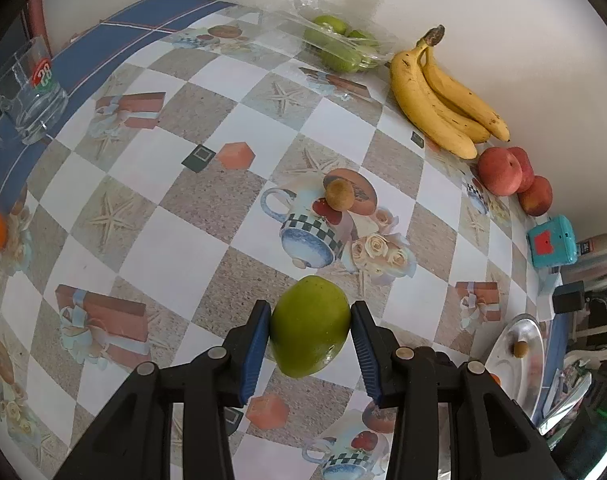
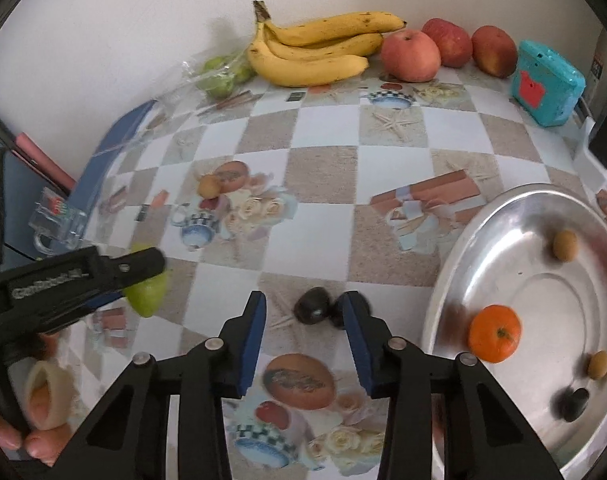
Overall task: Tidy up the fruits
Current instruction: 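Lower right tool onto a dark plum while left tool holds the green mango, then close right tool on the dark plum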
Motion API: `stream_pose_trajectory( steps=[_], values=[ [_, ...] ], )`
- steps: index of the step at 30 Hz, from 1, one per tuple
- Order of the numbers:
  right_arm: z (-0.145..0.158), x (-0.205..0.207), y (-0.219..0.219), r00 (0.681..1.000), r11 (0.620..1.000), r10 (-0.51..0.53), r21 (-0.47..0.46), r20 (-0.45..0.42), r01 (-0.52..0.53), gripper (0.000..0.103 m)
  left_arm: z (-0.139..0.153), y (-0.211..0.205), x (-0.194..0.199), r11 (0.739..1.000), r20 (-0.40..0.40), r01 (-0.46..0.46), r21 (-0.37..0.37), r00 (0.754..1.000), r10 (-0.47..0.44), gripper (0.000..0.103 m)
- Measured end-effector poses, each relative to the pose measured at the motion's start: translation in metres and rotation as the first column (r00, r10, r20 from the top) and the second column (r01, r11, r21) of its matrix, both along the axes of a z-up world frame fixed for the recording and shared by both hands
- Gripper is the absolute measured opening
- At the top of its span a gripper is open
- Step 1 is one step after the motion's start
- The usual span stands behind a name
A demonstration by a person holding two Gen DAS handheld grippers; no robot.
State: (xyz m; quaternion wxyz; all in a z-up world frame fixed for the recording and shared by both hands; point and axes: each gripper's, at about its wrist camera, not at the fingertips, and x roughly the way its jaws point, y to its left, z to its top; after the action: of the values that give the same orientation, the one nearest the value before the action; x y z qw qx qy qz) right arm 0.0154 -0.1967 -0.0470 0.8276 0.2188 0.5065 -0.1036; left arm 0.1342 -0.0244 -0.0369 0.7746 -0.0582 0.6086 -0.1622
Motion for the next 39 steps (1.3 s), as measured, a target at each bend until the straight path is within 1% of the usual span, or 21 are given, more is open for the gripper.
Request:
stream_pose_trajectory(
  steps=[6,8,10,15,19,22,26,33,35,39],
  values=[
    [-0.007,0.001,-0.006,0.999,1.000,-0.028,-0.010,-0.023,0.028,0.041,-0.002,0.001,0.001,1.000,-0.012,-0.005,-0.004,1.000,0.005,0.044],
    [-0.007,0.001,-0.005,0.999,0.999,-0.028,-0.042,-0.033,0.027,0.041,-0.001,0.001,0.001,1.000,-0.012,-0.006,-0.005,1.000,0.006,0.044],
    [-0.007,-0.001,-0.009,0.999,0.998,-0.046,-0.031,-0.027,0.045,0.041,-0.001,0.001,0.001,1.000,-0.010,-0.007,-0.002,1.000,0.007,0.044],
    [-0.008,-0.002,-0.011,0.997,0.996,-0.065,-0.056,-0.037,0.063,0.032,-0.001,0.000,0.001,1.000,-0.010,-0.006,0.000,1.000,0.006,0.044],
    [-0.013,-0.004,-0.017,0.995,0.996,-0.090,-0.020,-0.047,0.089,0.029,-0.001,0.000,0.001,1.000,-0.007,-0.005,0.002,1.000,0.005,0.044],
    [-0.016,-0.006,-0.020,0.993,0.994,-0.105,0.013,-0.047,0.106,0.028,-0.001,0.000,0.001,1.000,-0.008,-0.004,0.002,1.000,0.004,0.044],
    [-0.020,-0.006,-0.020,0.993,0.993,-0.108,0.036,-0.050,0.110,0.027,-0.001,0.000,0.001,1.000,-0.006,-0.006,0.004,1.000,0.006,0.044],
    [-0.022,-0.007,-0.023,0.992,0.990,-0.122,0.067,-0.040,0.124,0.027,-0.001,0.000,0.000,1.000,-0.003,-0.007,0.010,1.000,0.007,0.044],
    [-0.022,-0.008,-0.024,0.992,0.988,-0.124,0.085,-0.035,0.127,0.024,-0.001,0.000,0.000,1.000,-0.002,-0.008,0.011,1.000,0.008,0.044],
    [-0.023,-0.008,-0.024,0.992,0.988,-0.126,0.090,-0.033,0.128,0.023,-0.001,0.001,0.000,1.000,0.000,-0.010,0.015,1.000,0.010,0.044]
  ],
)
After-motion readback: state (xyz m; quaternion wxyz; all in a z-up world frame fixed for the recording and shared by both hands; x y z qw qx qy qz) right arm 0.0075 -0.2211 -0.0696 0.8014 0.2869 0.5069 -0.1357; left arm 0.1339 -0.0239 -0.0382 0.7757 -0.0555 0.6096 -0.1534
